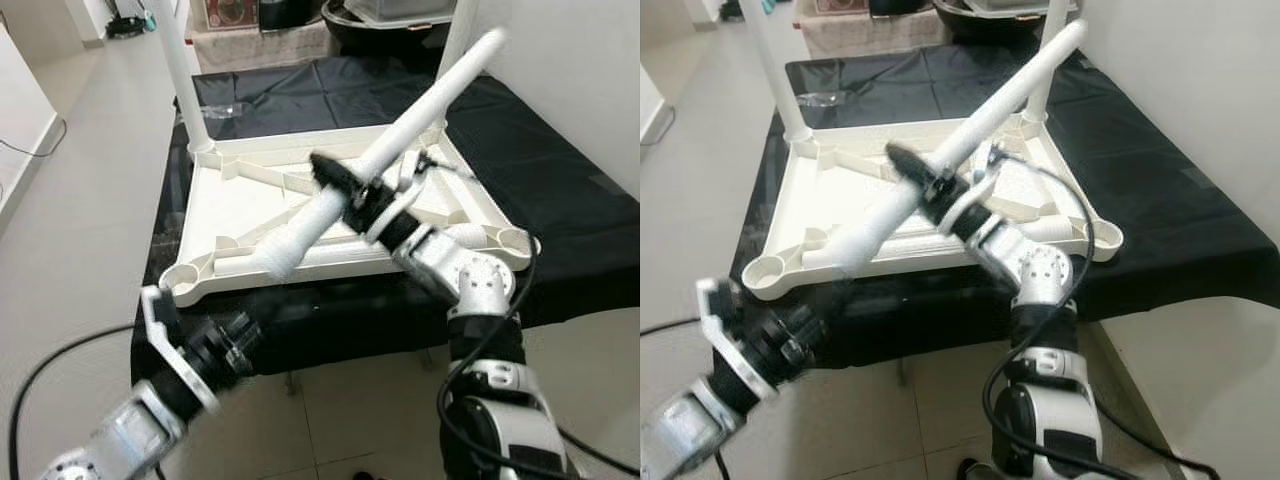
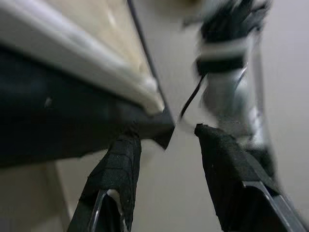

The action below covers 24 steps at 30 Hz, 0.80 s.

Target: Building children table

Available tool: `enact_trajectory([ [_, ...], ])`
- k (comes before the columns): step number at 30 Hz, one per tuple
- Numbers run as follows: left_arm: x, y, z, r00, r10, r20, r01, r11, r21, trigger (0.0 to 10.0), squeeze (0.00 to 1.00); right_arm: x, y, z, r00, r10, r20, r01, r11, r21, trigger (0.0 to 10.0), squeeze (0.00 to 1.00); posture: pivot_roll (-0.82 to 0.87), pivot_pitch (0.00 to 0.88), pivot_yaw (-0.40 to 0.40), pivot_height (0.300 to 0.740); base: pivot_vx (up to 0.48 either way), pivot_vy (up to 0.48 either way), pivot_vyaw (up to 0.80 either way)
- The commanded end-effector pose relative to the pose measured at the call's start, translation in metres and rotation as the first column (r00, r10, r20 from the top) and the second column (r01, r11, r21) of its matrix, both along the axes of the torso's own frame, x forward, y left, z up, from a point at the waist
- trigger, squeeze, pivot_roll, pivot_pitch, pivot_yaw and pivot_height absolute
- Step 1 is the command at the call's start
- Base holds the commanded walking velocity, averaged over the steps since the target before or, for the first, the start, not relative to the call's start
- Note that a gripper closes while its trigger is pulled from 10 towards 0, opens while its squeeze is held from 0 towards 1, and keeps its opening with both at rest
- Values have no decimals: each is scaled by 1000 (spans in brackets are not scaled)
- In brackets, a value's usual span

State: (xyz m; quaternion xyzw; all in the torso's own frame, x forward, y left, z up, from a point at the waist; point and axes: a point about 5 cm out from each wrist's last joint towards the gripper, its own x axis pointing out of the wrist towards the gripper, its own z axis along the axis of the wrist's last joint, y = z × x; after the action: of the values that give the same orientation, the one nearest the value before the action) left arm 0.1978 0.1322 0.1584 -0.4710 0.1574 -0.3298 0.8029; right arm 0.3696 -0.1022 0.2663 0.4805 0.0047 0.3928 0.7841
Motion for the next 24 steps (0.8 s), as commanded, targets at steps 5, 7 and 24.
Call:
enact_trajectory([
  [5,-3,4,-9,1000,31,7,-31,971,235,10000,0,12,-9,14,972,-198,128,217,964,-154,0,0,-27,104,7,740,0,0,0],
  [7,0,9,-9,996,76,42,-86,940,330,10000,0,11,-9,19,949,-231,216,278,936,-218,4980,0,-25,98,5,740,0,0,0],
  [24,49,23,46,751,10,660,-610,393,688,10000,0,-31,48,16,840,-40,542,303,863,-405,10000,0,-18,68,1,740,0,0,0],
])
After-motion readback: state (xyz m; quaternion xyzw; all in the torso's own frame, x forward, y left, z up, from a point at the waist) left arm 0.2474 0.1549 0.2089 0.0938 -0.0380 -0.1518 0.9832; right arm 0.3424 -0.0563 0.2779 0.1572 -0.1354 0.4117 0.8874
